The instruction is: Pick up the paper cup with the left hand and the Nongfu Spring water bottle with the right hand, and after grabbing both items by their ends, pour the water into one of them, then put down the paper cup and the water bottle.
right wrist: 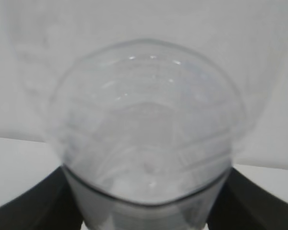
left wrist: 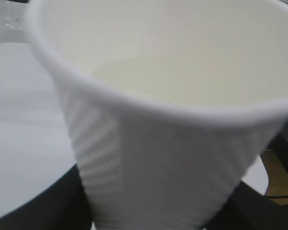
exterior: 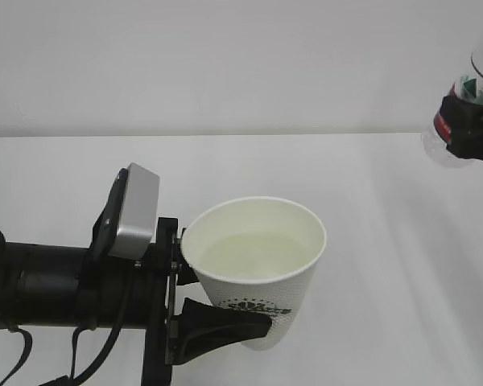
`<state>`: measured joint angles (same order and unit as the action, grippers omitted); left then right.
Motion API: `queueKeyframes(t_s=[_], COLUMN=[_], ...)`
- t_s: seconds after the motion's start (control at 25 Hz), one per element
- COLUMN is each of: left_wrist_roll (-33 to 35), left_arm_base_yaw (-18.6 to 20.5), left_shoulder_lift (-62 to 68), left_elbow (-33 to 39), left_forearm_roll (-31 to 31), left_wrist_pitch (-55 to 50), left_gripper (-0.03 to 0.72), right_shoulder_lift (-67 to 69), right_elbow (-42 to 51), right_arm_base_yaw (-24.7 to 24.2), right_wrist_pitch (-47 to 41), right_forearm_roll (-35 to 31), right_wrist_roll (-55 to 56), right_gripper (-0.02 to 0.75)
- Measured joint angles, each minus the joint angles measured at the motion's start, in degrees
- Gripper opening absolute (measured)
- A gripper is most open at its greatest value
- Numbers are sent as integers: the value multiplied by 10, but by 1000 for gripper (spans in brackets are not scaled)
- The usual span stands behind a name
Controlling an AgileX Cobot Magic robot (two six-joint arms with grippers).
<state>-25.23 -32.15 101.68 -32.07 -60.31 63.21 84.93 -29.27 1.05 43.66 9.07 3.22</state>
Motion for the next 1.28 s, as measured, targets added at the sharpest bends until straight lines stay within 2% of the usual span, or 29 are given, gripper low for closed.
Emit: queueKeyframes(t_s=[0.32,0.68,1.28], left_wrist_roll=[0,0,0], left_arm_base_yaw=[0,0,0], left_shoulder_lift=[0,0,0], left_elbow=[0,0,0], left_forearm_roll=[0,0,0], left_wrist_pitch=[0,0,0], left_gripper=[438,438,436], right_shoulder_lift=[0,4,91], right_elbow=[14,14,14], right_arm_base_yaw=[0,0,0], right_wrist_pitch=[0,-3,16], right_forearm_roll=[-63,-71,-95], right_wrist_roll=[-41,-55,-63], right_gripper=[494,494,494])
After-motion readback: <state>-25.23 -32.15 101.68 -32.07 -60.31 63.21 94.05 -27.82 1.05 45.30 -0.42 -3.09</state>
